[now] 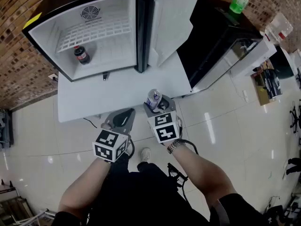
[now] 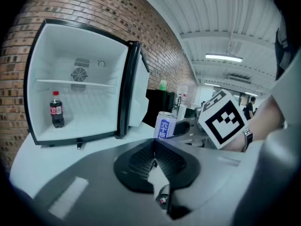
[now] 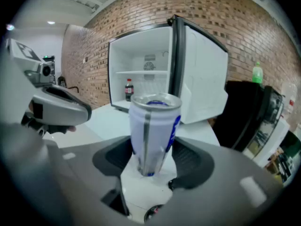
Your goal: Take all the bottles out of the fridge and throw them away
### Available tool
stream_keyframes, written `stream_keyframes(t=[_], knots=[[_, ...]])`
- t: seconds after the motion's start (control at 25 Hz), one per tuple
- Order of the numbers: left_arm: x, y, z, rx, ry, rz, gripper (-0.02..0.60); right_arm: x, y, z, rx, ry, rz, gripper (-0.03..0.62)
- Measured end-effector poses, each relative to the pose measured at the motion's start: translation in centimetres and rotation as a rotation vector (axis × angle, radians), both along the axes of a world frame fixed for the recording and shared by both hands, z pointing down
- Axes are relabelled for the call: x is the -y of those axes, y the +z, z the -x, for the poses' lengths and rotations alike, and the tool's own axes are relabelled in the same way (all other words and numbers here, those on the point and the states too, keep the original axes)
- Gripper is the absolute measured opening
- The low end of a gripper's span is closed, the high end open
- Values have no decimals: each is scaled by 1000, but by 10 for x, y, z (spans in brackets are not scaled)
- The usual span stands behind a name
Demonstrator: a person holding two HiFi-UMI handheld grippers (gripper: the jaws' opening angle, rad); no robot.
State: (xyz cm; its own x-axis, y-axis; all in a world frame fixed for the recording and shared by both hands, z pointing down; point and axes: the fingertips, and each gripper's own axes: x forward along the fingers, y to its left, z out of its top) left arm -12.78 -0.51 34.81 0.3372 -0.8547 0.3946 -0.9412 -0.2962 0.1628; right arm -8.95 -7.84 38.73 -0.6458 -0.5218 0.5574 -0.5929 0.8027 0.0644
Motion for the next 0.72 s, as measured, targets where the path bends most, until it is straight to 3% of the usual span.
stream_keyframes(t=[0.36, 0.72], knots=[[4, 50, -79, 4, 197, 112, 3, -12, 58, -95, -23, 187, 110, 264], [-11, 131, -148, -8, 382, 255, 4, -44, 167, -188, -89, 398, 285, 264]])
